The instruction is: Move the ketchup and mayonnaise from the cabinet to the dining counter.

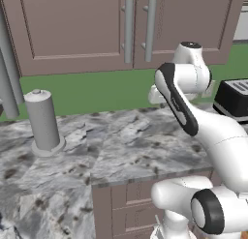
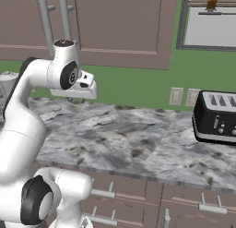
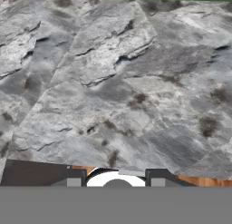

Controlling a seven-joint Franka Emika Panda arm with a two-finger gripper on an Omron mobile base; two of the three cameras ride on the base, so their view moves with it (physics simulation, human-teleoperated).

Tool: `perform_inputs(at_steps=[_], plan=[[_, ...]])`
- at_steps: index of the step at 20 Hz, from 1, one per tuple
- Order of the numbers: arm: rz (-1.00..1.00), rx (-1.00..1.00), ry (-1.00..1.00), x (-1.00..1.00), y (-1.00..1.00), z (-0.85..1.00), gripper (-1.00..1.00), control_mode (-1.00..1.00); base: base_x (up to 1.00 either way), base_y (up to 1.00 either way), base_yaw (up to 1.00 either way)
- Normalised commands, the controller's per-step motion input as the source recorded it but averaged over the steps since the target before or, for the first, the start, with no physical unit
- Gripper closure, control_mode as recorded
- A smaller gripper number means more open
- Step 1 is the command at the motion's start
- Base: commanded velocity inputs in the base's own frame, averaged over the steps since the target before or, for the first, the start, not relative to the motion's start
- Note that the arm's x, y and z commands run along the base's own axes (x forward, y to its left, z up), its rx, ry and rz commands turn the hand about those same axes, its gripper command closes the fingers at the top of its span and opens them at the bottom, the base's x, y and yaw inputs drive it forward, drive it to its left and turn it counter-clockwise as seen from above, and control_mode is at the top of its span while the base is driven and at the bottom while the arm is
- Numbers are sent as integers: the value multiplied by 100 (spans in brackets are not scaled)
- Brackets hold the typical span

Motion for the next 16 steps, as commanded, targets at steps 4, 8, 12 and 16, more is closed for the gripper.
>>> perform_inputs(at_steps=[4, 8, 12, 16], plan=[[0, 0, -4, -51, 0, 0, -100, -100, 0, 0, 0], [0, 0, -40, -87, 17, 26, -100, -100, 0, 0, 0], [0, 0, -61, -28, 11, 88, -100, -100, 0, 0, 0], [-2, 0, -59, 0, 0, 83, -100, -100, 0, 0, 0]])
